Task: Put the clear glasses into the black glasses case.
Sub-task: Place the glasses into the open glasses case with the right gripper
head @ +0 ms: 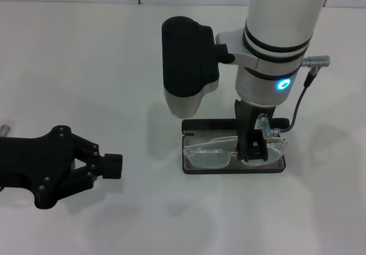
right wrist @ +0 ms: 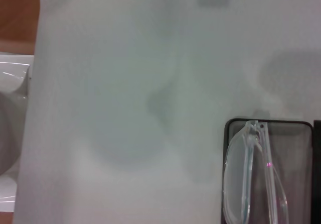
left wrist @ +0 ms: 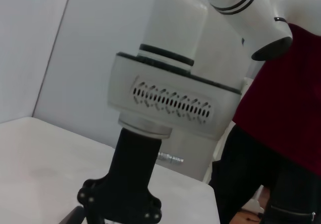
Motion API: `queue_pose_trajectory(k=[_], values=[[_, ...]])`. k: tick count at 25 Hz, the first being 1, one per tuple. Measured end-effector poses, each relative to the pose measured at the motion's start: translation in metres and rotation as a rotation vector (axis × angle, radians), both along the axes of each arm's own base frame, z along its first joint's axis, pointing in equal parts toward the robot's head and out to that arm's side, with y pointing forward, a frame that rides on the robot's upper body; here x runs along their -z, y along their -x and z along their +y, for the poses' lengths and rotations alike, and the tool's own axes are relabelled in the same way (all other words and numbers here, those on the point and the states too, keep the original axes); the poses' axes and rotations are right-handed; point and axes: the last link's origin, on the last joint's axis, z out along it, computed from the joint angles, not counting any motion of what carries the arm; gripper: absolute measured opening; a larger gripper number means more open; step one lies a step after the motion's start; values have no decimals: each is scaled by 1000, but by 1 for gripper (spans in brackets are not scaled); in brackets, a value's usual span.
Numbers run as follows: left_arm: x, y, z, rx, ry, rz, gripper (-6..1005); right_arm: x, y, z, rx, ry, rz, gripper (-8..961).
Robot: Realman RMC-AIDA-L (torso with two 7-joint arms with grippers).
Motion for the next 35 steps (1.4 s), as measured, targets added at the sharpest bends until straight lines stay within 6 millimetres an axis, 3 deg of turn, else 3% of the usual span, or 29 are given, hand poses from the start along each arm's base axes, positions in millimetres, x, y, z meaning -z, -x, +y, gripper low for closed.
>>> queue_pose_trajectory(k=[35], values=[[0, 3, -2, -1, -14, -3, 33, 10, -17, 1, -45, 7, -44, 56]])
